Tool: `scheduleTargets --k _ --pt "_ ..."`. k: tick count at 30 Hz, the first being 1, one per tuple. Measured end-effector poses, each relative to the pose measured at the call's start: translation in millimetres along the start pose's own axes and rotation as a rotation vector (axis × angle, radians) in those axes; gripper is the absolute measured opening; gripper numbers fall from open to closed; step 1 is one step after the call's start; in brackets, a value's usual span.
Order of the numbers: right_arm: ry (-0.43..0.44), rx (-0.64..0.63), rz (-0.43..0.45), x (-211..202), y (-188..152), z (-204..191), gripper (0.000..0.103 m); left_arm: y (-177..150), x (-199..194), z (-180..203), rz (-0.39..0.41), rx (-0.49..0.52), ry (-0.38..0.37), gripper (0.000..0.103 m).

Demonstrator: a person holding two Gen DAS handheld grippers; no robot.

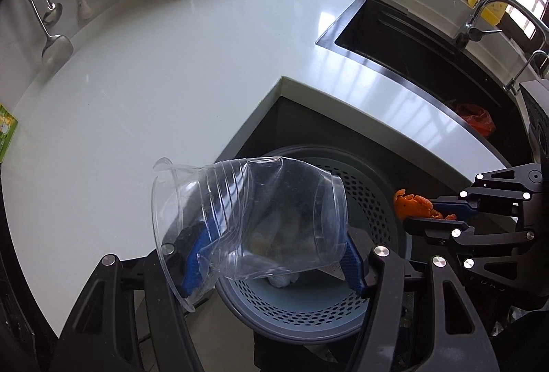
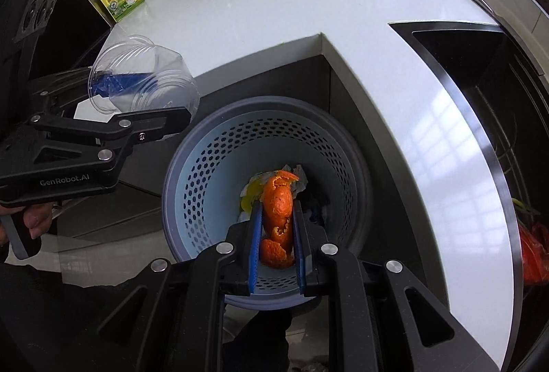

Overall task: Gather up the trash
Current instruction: 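Carry the orange peel and clear cup over the bin, then open both grippers above the bin to drop the peel and cup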

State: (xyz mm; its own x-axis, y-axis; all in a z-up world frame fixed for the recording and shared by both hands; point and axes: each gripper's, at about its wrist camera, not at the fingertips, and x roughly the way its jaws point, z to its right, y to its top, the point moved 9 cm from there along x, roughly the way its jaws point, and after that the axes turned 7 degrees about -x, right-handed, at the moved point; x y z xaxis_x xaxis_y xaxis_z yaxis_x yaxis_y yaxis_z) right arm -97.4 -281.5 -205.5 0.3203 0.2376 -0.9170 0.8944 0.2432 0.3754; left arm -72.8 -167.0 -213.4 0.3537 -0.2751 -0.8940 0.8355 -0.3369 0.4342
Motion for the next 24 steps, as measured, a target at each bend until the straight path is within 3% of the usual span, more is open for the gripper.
scheduleTargets --k 7,14,24 --pt "0.006 0.014 -0.053 22.9 -11.1 2.1 0.016 -18.9 33.4 5.2 -0.086 0.0 -0.035 0.062" --pt "0.003 0.019 -0.106 48.2 -17.3 5.4 0.017 -31.4 64.2 5.0 -0.124 0.035 -0.008 0.063" --pt "-0.011 0.01 -0.156 74.7 -18.2 4.2 0.017 -44.5 93.3 6.2 -0.18 0.07 -0.026 0.064"
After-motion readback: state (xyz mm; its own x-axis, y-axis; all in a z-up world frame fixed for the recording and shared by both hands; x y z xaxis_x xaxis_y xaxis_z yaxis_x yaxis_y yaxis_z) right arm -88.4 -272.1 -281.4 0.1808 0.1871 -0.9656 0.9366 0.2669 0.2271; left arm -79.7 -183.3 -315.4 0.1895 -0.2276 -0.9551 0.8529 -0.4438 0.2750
